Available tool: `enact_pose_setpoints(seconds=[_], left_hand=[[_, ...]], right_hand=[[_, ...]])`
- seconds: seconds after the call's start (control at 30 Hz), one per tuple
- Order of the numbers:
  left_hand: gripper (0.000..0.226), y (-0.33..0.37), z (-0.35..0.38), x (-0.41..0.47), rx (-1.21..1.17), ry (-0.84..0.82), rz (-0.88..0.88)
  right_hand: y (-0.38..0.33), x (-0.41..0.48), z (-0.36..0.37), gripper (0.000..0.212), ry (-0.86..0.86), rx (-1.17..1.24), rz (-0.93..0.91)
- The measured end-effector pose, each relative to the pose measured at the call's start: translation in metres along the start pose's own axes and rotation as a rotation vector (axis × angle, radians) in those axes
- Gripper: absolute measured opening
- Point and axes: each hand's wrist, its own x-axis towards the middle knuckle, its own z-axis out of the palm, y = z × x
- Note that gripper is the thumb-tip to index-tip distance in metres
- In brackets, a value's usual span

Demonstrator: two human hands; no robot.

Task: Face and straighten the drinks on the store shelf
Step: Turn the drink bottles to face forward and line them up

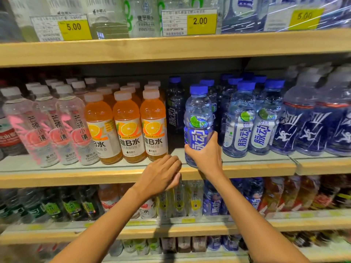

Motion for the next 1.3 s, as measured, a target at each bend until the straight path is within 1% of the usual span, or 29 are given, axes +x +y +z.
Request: enact_pose_setpoints(seconds=[0.07, 0.13, 0.2, 0.23, 0.27, 0.3, 0.33, 0.37, 0.4, 0.47, 0.5, 0.6, 0.67, 0.7, 0.77, 0.83, 0.87, 0.9, 0.93, 0.97, 1.0, 1.03, 1.07, 1.1, 1.17, 1.23, 1.3], left_hand=[[0.035, 0.003, -0.01, 0.003, -0.084, -0.063, -0.084], [0.034, 0.006, -0.019, 0.008, -0.22, -0.083, -0.267], [0.027, 0.009, -0.03, 0.019, -0.46, 0.016, -0.496], [0.024, 0.011, -0.04, 0.028, -0.643, 0.095, -0.615], [0.023, 0.013, -0.052, 0.04, -0.885, 0.173, -0.721], [0.023, 0.017, -0.065, 0.052, -1.165, 0.235, -0.796], [0.024, 0.019, -0.076, 0.064, -1.408, 0.278, -0.834], [0.028, 0.021, -0.086, 0.072, -1.554, 0.29, -0.845], [0.036, 0.023, -0.095, 0.078, -1.626, 0.281, -0.847], [0.051, 0.028, -0.106, 0.084, -1.663, 0.286, -0.84], [0.053, 0.03, -0.108, 0.085, -1.645, 0.308, -0.843], [0.047, 0.034, -0.106, 0.085, -1.526, 0.361, -0.883], [0.038, 0.036, -0.104, 0.085, -1.525, 0.389, -0.911], [0.034, 0.036, -0.103, 0.085, -1.535, 0.396, -0.918], [0.037, 0.034, -0.103, 0.084, -1.569, 0.404, -0.929], [0.039, 0.027, -0.102, 0.083, -1.639, 0.4, -0.948], [0.038, 0.022, -0.101, 0.082, -1.695, 0.374, -0.966], [0.033, 0.016, -0.101, 0.081, -1.787, 0.336, -0.971], [0.032, 0.012, -0.101, 0.081, -1.922, 0.295, -0.954], [0.038, 0.008, -0.102, 0.081, -2.082, 0.265, -0.911], [0.05, 0.005, -0.102, 0.081, -2.23, 0.231, -0.845], [0.061, 0.003, -0.102, 0.082, -2.341, 0.175, -0.76], [0.065, 0.003, -0.101, 0.083, -2.408, 0.109, -0.669], [0.065, 0.003, -0.1, 0.084, -2.448, 0.053, -0.589], [0.065, 0.002, -0.096, 0.084, -2.504, -0.031, -0.501], [0.068, 0.002, -0.091, 0.081, -2.505, -0.053, -0.504], [0.074, 0.002, -0.087, 0.079, -2.419, -0.034, -0.577]], right_hand=[[0.0, -0.008, -0.01, 0.057, -0.003, 0.021, -0.024], [-0.003, -0.016, -0.022, 0.057, -0.036, 0.079, -0.042], [-0.009, -0.025, -0.032, 0.058, -0.081, 0.148, -0.062], [-0.012, -0.029, -0.036, 0.056, -0.104, 0.176, -0.068], [-0.016, -0.034, -0.039, 0.055, -0.13, 0.197, -0.068], [-0.02, -0.04, -0.041, 0.055, -0.161, 0.217, -0.061], [-0.024, -0.045, -0.041, 0.056, -0.195, 0.233, -0.048], [-0.026, -0.05, -0.04, 0.059, -0.228, 0.24, -0.035], [-0.029, -0.055, -0.039, 0.061, -0.254, 0.236, -0.024], [-0.032, -0.062, -0.037, 0.061, -0.28, 0.21, -0.015], [-0.033, -0.065, -0.036, 0.06, -0.283, 0.201, -0.018], [-0.034, -0.071, -0.032, 0.059, -0.287, 0.165, -0.043], [-0.032, -0.074, -0.031, 0.059, -0.321, 0.18, -0.026], [-0.03, -0.074, -0.031, 0.059, -0.355, 0.226, -0.011], [-0.024, -0.074, -0.032, 0.064, -0.449, 0.42, 0.046], [-0.016, -0.069, -0.035, 0.079, -0.552, 0.658, 0.183], [-0.012, -0.066, -0.037, 0.088, -0.619, 0.766, 0.279], [-0.008, -0.064, -0.038, 0.092, -0.7, 0.875, 0.357], [-0.005, -0.062, -0.039, 0.088, -0.791, 0.971, 0.398], [-0.004, -0.061, -0.04, 0.082, -0.893, 1.045, 0.411], [-0.004, -0.061, -0.039, 0.078, -0.993, 1.096, 0.41], [-0.004, -0.062, -0.037, 0.078, -1.086, 1.13, 0.407], [-0.006, -0.064, -0.034, 0.077, -1.156, 1.14, 0.392], [-0.008, -0.065, -0.032, 0.076, -1.194, 1.135, 0.37], [-0.013, -0.067, -0.028, 0.07, -1.191, 1.105, 0.348], [-0.013, -0.068, -0.029, 0.068, -1.164, 1.096, 0.345], [-0.01, -0.068, -0.032, 0.066, -1.114, 1.091, 0.304]])
